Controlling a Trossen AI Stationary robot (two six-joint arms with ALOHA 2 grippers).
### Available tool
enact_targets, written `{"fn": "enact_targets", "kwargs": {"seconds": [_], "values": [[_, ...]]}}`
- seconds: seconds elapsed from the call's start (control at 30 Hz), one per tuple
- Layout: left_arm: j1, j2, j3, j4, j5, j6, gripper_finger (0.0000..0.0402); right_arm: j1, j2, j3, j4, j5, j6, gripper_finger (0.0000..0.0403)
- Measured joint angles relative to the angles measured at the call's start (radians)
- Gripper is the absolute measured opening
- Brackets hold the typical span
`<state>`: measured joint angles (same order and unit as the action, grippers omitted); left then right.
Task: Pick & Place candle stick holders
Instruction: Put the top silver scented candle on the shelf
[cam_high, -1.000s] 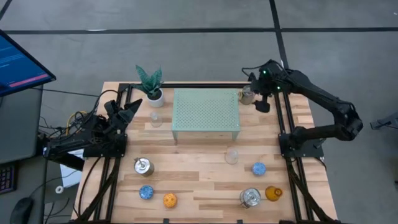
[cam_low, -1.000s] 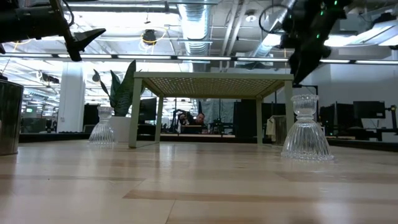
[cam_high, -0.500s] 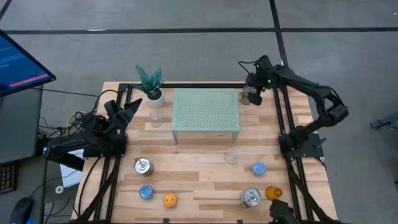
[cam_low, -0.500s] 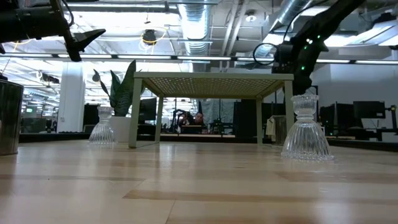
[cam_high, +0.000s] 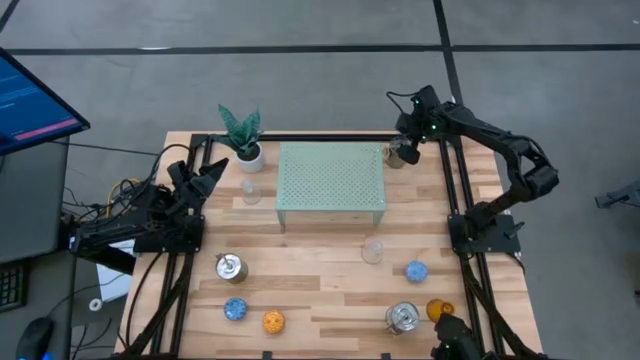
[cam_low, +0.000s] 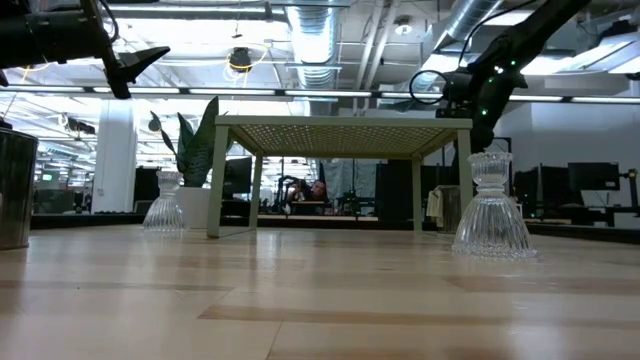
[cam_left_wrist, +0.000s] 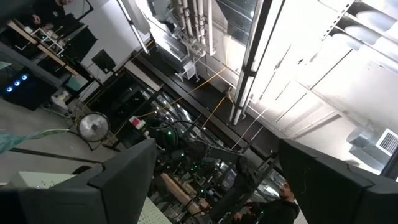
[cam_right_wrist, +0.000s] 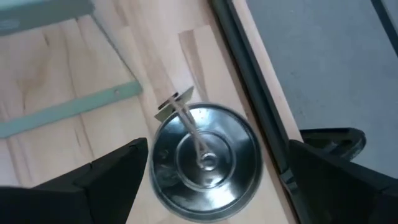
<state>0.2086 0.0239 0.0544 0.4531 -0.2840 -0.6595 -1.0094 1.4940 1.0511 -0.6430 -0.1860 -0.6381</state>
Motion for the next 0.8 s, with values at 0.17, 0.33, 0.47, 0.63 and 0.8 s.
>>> {"fn": "enact_targets", "kwargs": {"seconds": [0.17,0.33,0.47,0.63,0.8], "values": [[0.0,0.02,0.0,0.001,0.0,-0.002,0.0337,-0.009,0.006,0.001,0.019,-0.005,0.004,0.0374],[0.0,0.058,0.0,0.006,0.0,-0.008,0.0337,-0.015,0.083,0.003,0.017,0.004,0.016,0.0374],[0.0,0.086,0.0,0.015,0.0,-0.026,0.0337,-0.017,0.119,0.008,0.028,-0.018,0.044,0.0374],[0.0,0.11,0.0,0.022,0.0,-0.03,0.0337,-0.028,0.102,0.014,0.007,-0.027,0.059,0.0374],[0.0,0.11,0.0,0.03,0.0,-0.029,0.0337,-0.034,0.032,0.076,-0.016,-0.041,0.079,0.0374]]}}
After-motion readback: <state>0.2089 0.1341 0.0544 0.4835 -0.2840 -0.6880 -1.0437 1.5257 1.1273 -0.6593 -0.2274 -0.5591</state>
